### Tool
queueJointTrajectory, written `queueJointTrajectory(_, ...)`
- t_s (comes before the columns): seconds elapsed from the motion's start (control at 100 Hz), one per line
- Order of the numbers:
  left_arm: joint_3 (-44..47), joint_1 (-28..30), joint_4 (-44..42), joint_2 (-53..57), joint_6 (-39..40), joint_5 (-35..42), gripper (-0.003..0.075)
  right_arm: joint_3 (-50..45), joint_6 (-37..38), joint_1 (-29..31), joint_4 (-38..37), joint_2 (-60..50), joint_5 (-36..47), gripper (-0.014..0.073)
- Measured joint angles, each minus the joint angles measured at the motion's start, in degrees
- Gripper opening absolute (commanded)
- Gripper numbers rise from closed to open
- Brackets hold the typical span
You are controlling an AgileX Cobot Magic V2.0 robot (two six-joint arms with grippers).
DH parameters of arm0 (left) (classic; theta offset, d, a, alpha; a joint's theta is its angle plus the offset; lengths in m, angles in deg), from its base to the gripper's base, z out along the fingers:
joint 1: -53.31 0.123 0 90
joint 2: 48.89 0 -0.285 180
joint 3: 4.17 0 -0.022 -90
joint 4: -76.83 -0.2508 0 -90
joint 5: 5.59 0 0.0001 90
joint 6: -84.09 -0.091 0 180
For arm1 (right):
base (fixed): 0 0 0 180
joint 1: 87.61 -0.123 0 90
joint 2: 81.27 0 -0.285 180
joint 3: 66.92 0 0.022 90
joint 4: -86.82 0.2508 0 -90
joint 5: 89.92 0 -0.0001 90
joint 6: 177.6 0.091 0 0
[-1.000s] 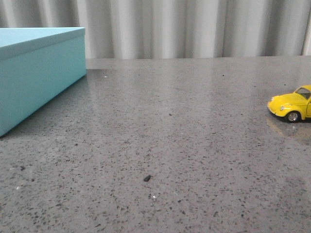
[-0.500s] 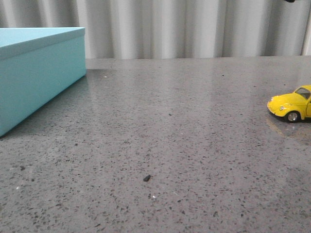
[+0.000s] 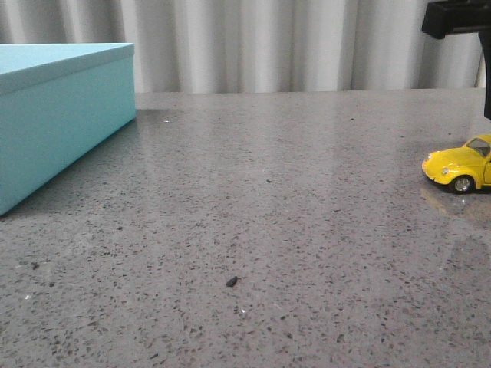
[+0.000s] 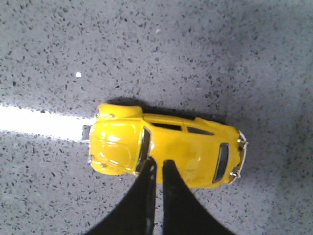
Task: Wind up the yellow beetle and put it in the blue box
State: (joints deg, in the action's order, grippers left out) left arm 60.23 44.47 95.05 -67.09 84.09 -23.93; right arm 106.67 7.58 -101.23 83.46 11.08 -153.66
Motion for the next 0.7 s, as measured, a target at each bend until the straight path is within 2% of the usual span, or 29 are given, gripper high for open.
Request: queueJointTrajectory(0.7, 0.0, 0.0, 0.0, 0.0, 0.0, 0.0, -0.0021, 0.0, 0.0, 0.0, -2.2, 2.3, 0.6, -0.0053)
